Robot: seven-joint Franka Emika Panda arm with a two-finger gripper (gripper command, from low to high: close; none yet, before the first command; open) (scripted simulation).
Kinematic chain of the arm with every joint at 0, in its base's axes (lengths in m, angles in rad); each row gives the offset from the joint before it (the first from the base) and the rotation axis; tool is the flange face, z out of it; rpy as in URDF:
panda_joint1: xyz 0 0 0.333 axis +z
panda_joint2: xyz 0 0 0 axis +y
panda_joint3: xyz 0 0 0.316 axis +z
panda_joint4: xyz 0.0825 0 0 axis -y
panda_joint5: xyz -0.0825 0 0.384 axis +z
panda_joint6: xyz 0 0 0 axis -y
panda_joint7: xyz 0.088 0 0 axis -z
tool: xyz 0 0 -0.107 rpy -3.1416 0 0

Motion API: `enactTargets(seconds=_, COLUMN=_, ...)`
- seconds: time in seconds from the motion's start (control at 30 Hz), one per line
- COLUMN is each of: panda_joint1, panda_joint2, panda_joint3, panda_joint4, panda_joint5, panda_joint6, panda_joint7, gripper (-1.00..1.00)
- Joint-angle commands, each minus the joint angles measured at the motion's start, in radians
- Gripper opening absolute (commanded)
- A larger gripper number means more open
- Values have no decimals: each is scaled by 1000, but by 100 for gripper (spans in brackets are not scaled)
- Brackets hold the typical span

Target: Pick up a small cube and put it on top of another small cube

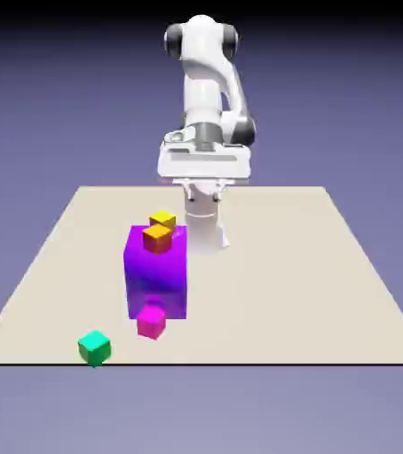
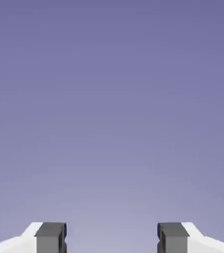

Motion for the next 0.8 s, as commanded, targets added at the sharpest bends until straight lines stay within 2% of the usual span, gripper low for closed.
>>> enactTargets(seconds=0.0, panda_joint1=-4, panda_joint2=36, panda_joint3=-12, panda_joint4=30, panda_joint5=10, panda_joint6=-27, panda_joint7=3, gripper=0)
enactTargets(seconds=0.77, panda_joint1=-98, panda_joint2=870, panda_joint3=-278, panda_joint4=724, panda_joint5=249, panda_joint6=-656, panda_joint7=69, gripper=0)
